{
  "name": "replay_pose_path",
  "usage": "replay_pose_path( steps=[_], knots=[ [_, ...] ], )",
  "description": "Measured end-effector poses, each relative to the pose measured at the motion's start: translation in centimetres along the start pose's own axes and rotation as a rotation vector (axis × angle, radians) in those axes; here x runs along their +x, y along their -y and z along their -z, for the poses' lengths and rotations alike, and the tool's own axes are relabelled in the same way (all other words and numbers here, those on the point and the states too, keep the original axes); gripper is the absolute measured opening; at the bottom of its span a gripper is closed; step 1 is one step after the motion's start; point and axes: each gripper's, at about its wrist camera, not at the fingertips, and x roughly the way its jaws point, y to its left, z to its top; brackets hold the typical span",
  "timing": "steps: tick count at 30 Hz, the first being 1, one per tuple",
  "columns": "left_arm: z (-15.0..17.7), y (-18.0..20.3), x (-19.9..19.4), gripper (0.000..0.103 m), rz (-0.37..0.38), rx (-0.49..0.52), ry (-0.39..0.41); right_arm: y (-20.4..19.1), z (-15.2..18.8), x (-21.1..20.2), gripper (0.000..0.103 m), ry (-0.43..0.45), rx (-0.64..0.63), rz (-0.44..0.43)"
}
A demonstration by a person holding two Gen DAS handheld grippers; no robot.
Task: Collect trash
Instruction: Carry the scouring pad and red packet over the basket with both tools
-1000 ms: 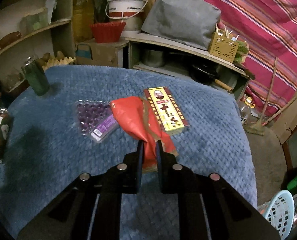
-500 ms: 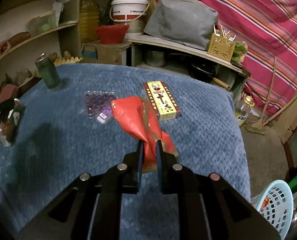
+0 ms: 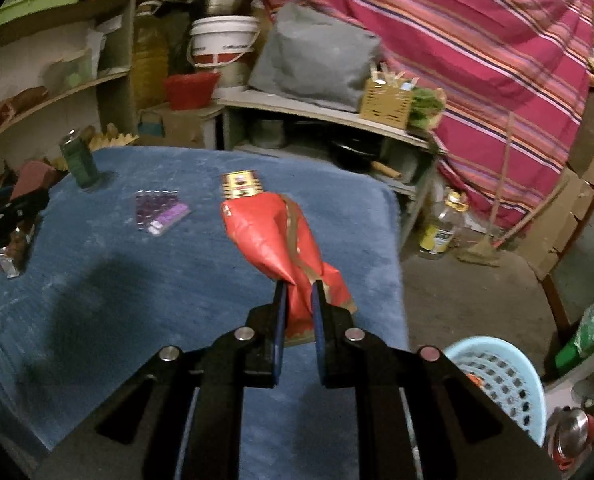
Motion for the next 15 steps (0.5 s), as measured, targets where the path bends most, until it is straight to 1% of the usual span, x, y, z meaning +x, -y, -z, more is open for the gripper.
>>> replay_pose_path(
  steps=[5, 9, 12, 15],
  knots=[
    [0.0, 5.0, -0.5, 0.086, 0.06, 0.03, 0.014, 4.2, 1.6, -1.9, 0.013, 0.005, 0.036, 0.044],
    [0.2, 9.4, -0.7, 0.086, 0.134, 0.05, 0.011, 8.5, 3.3, -3.7, 0.013, 0.003, 0.082, 0.097],
    [0.6, 13.5, -0.5, 0.086, 0.196, 0.082, -0.001, 11.5, 4.6, -4.9, 0.013, 0.001, 0.121, 0.138],
    [1.2, 16.9, -0.7, 0.086, 0.236, 0.121, -0.004, 14.2, 6.0, -5.9, 0.013, -0.002, 0.167, 0.166]
  ],
)
